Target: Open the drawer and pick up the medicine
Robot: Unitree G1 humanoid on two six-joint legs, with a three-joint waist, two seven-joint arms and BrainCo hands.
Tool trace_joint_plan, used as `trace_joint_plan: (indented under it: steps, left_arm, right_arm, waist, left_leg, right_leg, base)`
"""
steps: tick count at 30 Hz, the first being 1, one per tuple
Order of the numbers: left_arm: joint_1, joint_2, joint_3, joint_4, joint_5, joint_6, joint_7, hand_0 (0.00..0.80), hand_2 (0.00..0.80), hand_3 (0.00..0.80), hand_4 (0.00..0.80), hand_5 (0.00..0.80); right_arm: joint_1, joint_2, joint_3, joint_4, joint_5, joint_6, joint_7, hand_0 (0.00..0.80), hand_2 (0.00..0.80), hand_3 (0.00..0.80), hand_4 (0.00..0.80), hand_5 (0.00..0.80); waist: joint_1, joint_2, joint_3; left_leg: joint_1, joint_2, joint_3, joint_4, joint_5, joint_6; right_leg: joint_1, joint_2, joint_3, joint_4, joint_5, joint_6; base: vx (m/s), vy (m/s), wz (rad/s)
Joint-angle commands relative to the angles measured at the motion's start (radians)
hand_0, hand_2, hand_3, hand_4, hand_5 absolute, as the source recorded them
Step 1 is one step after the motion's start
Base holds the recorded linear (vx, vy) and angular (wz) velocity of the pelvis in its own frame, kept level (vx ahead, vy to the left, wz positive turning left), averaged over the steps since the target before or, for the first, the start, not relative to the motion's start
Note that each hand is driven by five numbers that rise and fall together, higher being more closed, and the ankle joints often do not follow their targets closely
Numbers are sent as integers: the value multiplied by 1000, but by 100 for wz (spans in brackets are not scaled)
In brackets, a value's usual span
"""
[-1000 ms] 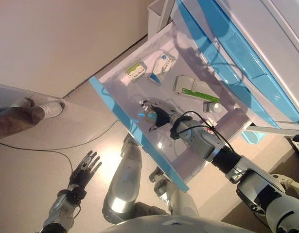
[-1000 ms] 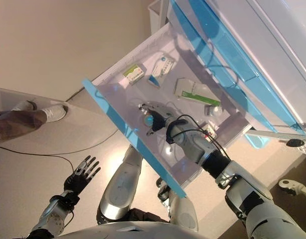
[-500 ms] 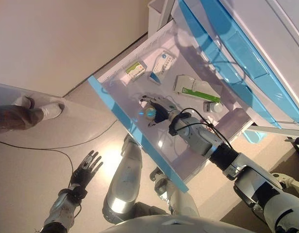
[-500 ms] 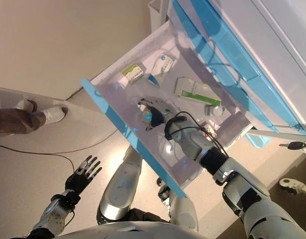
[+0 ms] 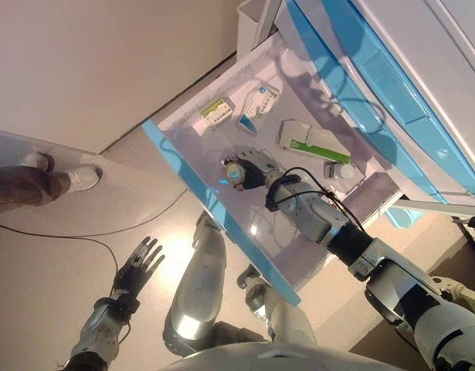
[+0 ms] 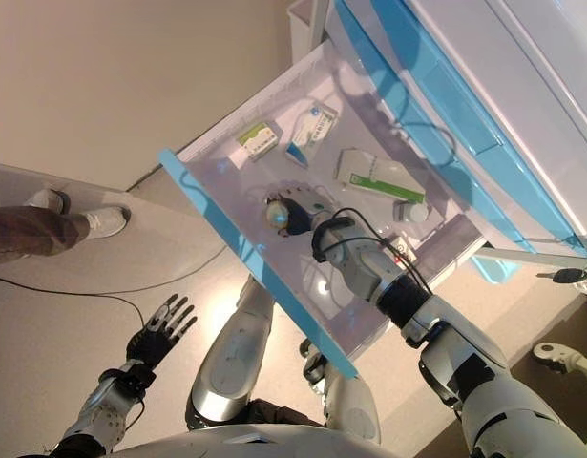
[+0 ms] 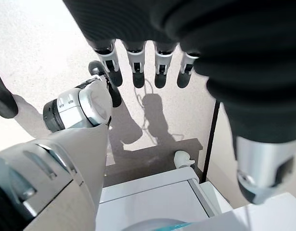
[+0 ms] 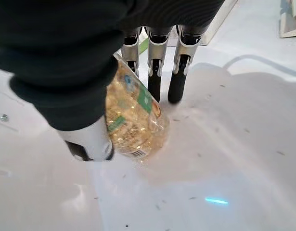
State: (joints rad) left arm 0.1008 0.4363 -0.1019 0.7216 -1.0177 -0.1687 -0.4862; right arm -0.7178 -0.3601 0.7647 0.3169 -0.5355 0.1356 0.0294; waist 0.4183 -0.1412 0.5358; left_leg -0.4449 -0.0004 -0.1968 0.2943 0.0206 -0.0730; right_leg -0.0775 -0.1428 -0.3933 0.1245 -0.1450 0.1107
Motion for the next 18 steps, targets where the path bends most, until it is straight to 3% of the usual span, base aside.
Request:
trace_joint_plan:
  steps: [1, 18]
  left_arm:
    - [51, 12, -29, -8, 45, -1, -1, 0, 0, 0, 0, 0]
    - [39, 12, -31, -15, 45, 9, 11, 0, 0, 0, 0, 0]
  right_arm:
    - [43, 31, 76, 49, -17, -1, 29, 800, 800, 800, 800, 800]
    - [44, 28, 82, 41, 0, -39, -1, 800, 800, 800, 800, 800]
  waist:
    - [20, 28, -16]
    - [13, 24, -16]
  left_leg:
    - [-7, -59, -15, 36, -80, 78]
    - [7, -57, -17, 19, -72, 78]
  right_leg:
    - [-99, -38, 28, 76, 126, 16]
    - [-95, -39, 31, 69, 134, 18]
  base:
    - [0, 0, 0]
    - [0, 0, 0]
